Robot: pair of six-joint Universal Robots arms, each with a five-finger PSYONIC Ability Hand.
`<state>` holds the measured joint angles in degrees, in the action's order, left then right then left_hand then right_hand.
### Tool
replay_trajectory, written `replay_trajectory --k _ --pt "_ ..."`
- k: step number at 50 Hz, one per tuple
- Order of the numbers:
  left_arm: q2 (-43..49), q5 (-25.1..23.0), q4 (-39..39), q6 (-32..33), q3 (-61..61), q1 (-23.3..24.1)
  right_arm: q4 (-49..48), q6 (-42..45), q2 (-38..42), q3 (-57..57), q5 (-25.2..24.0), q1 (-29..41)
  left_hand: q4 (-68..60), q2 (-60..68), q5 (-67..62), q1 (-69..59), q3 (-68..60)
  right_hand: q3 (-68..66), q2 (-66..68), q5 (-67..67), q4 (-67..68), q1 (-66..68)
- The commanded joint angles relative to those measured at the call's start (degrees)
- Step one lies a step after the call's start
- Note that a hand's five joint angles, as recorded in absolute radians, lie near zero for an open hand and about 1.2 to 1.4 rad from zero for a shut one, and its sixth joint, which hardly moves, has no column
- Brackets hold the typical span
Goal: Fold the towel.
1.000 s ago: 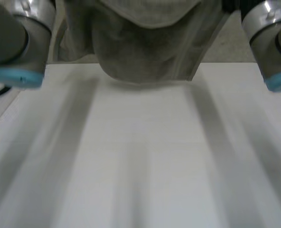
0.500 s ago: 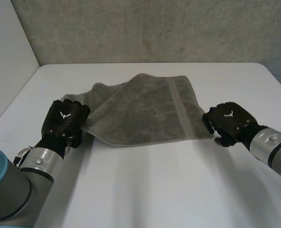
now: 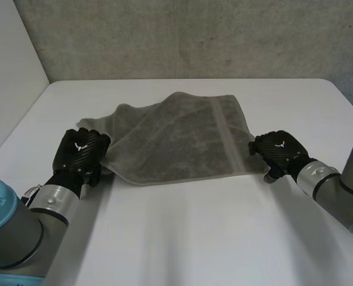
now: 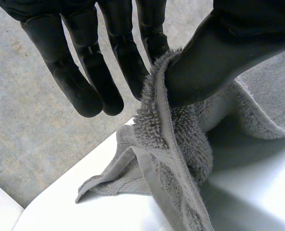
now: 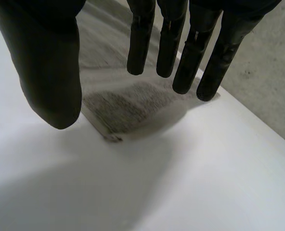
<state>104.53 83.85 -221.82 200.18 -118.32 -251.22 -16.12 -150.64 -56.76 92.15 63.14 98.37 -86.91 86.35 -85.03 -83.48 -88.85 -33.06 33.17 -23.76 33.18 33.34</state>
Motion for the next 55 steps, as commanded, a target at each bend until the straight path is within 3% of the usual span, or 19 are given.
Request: replay_trajectory --k 1,28,33,38,55 --pt "0.15 0.00 -0.02 -0.05 0.02 -0.32 0.83 0.08 5.07 -6.18 2.60 0.68 6.91 -6.35 15.03 3.48 8.85 -3.25 3.15 -2.55 3.13 2.97" --pt "0.15 0.00 0.07 -0.05 -0.51 -0.85 3.20 0.00 14.05 -17.00 4.62 3.84 6.91 -6.35 15.03 3.48 8.85 -5.62 5.51 -4.92 5.50 5.34" --pt "0.15 0.00 0.07 -0.14 -0.51 -0.85 3.38 -0.18 14.13 -17.71 4.62 3.67 6.91 -6.35 15.03 3.48 8.85 -26.08 25.98 -25.38 25.96 25.80" --pt "0.15 0.00 0.07 -0.05 -0.60 -0.94 3.47 -0.18 14.13 -17.80 4.62 3.76 6.91 -6.35 15.03 3.48 8.85 -32.86 32.75 -32.15 32.73 32.58" --pt "-0.02 0.00 0.07 -0.05 -0.86 -1.11 3.64 -0.35 13.96 -17.97 4.45 4.20 6.91 -6.35 15.03 3.48 8.85 -32.70 32.60 -32.00 32.58 32.43"
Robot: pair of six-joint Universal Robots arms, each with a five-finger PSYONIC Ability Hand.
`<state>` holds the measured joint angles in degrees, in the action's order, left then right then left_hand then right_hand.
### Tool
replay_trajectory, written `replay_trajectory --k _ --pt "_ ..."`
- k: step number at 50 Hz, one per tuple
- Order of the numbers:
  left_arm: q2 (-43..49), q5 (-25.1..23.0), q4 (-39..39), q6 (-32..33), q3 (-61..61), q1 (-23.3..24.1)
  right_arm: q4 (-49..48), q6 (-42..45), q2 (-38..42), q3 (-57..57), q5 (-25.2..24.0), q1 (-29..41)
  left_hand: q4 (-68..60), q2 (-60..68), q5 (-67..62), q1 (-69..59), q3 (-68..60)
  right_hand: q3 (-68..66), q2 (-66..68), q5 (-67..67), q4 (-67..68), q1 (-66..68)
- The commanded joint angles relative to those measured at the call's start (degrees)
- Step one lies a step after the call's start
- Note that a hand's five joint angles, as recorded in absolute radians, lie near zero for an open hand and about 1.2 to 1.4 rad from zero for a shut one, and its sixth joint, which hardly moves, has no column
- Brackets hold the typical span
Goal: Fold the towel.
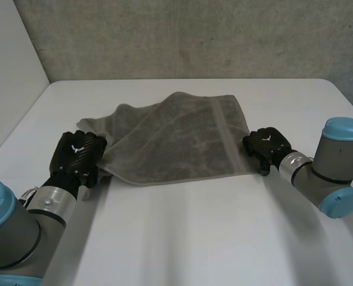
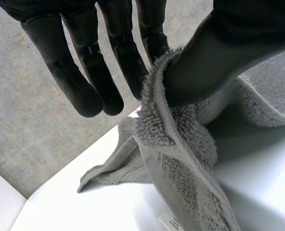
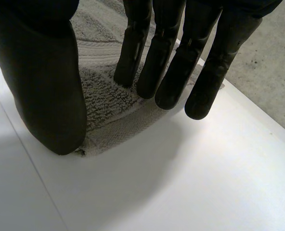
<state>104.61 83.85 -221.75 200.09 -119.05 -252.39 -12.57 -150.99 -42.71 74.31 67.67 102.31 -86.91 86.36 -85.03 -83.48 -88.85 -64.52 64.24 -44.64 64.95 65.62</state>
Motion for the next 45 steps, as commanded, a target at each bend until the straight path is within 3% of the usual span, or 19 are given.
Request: replay_trajectory --k 1,33,36,38,45 --pt "-0.11 0.00 0.00 0.04 -0.21 0.06 0.09 -0.01 -0.09 -0.13 0.00 0.26 6.91 -6.36 15.03 3.48 8.85 -0.91 1.18 -10.79 0.47 -0.19" --pt "-0.20 0.00 0.00 0.04 -0.48 0.15 3.43 -0.18 -0.53 -2.06 0.00 0.43 6.91 -6.36 15.03 3.48 8.85 1.28 -1.01 -8.60 -1.72 -2.38" --pt "-0.20 0.00 0.00 0.04 -0.48 0.15 3.43 -0.10 -0.53 -2.06 0.00 0.61 6.91 -6.36 15.03 3.48 8.85 6.50 -6.22 -3.39 -6.93 -7.60" --pt "-0.20 0.00 0.00 0.04 -0.48 0.15 3.43 -0.01 -0.44 -2.06 0.09 1.31 6.91 -6.36 15.03 3.48 8.85 18.90 -18.62 9.02 -19.33 -20.00" --pt "-0.20 0.00 0.00 0.04 -0.48 0.15 3.43 -0.10 -0.36 -2.07 0.09 1.49 6.91 -6.36 15.03 3.48 8.85 24.65 -24.37 14.77 -25.08 -25.75"
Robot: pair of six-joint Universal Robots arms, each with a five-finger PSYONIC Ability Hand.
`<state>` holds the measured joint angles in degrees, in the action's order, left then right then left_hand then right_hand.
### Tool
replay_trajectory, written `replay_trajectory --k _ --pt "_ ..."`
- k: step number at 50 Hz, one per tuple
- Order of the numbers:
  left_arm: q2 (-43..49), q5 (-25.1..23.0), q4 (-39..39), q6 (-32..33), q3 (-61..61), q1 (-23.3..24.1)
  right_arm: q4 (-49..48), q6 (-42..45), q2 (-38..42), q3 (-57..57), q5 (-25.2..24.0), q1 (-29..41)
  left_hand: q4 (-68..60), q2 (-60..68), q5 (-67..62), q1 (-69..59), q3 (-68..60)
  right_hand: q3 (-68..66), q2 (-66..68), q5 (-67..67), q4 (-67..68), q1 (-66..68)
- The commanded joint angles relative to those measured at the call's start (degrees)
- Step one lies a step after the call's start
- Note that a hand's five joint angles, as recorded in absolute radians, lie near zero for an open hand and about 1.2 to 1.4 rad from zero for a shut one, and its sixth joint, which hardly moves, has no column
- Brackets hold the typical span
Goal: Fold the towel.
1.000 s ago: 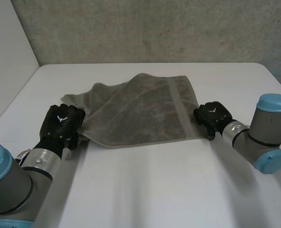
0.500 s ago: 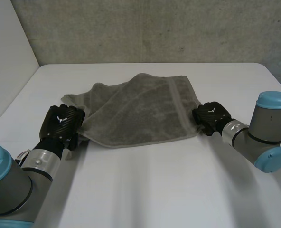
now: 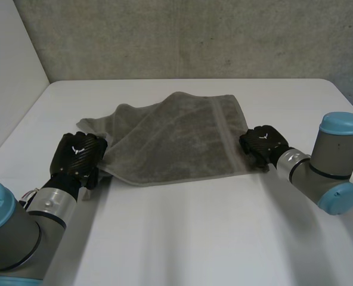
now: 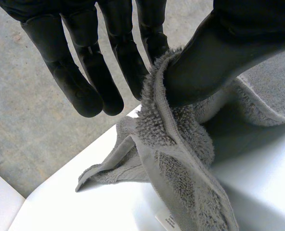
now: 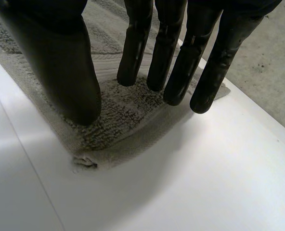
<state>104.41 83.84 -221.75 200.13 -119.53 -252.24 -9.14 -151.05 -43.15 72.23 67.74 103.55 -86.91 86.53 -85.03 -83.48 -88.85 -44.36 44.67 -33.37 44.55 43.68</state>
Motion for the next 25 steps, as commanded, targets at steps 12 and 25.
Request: replay_trajectory --k 12,25 --pt "0.00 -0.08 0.09 0.00 -0.09 0.00 -0.08 0.06 0.08 0.01 0.03 0.34 6.91 -6.53 15.03 3.48 8.85 7.19 -7.50 6.21 -7.39 -6.51" --pt "0.00 -0.08 0.00 0.00 -0.35 0.00 -0.26 -0.12 0.35 -1.13 3.35 0.16 6.91 -6.53 15.03 3.48 8.85 2.32 -2.63 1.34 -2.52 -1.64"
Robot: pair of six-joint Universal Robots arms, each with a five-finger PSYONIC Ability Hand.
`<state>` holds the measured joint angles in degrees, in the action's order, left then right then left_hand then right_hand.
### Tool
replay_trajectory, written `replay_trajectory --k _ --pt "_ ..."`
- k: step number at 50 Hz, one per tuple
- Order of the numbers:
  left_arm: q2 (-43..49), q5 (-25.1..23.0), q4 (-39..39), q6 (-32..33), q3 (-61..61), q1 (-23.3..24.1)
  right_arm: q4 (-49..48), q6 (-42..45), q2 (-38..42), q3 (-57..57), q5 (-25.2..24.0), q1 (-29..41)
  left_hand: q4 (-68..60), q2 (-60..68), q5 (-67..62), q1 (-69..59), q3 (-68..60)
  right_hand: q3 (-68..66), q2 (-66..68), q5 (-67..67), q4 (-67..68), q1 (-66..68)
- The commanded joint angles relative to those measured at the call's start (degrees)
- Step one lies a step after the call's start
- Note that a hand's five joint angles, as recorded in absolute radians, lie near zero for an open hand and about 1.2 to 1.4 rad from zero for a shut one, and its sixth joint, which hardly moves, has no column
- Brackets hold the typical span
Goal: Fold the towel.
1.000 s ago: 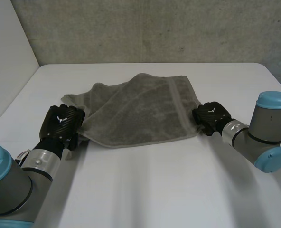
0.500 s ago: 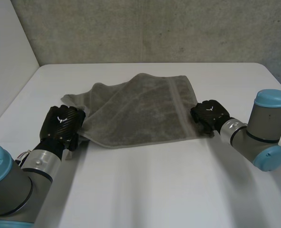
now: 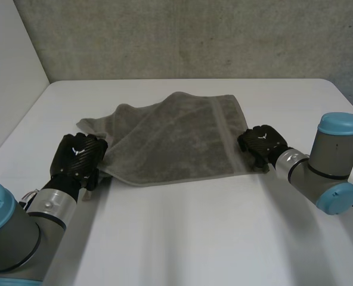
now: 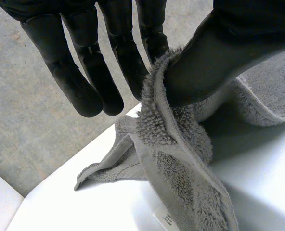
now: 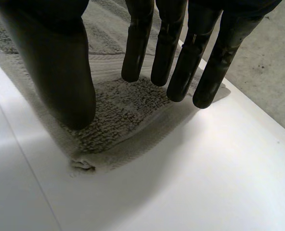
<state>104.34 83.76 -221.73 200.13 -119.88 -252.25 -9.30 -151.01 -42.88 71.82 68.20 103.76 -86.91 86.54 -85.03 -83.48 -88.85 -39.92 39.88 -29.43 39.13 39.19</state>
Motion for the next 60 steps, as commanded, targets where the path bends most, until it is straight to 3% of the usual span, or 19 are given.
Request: replay_trajectory --k 1,8,20,29,60 --pt "0.07 0.00 -0.01 0.00 0.00 0.00 -0.11 -0.16 0.07 -0.71 2.90 -0.05 6.91 -6.54 15.03 3.48 8.85 -2.12 2.17 -2.61 2.92 2.85" --pt "-0.01 0.00 -0.01 0.00 0.00 0.00 -0.46 -0.43 0.25 -0.80 5.19 0.04 6.91 -6.54 15.03 3.48 8.85 -2.63 2.67 -3.12 3.42 3.36" --pt "-0.01 0.00 0.07 0.00 -0.09 0.00 2.26 -1.66 -0.45 -1.07 4.75 -0.14 6.91 -6.54 15.03 3.48 8.85 2.93 -2.88 2.43 -2.13 -2.20" --pt "-0.01 0.00 0.07 0.00 -0.18 0.00 12.37 -1.13 -1.42 -2.21 0.71 -0.23 6.91 -6.54 15.03 3.48 8.85 11.34 -11.29 10.84 -10.54 -10.61" --pt "-0.10 0.00 -0.01 0.09 -0.44 0.09 7.89 -1.83 0.95 -4.93 1.41 0.04 6.91 -6.54 15.03 3.48 8.85 6.63 -6.58 6.13 -5.83 -5.90"
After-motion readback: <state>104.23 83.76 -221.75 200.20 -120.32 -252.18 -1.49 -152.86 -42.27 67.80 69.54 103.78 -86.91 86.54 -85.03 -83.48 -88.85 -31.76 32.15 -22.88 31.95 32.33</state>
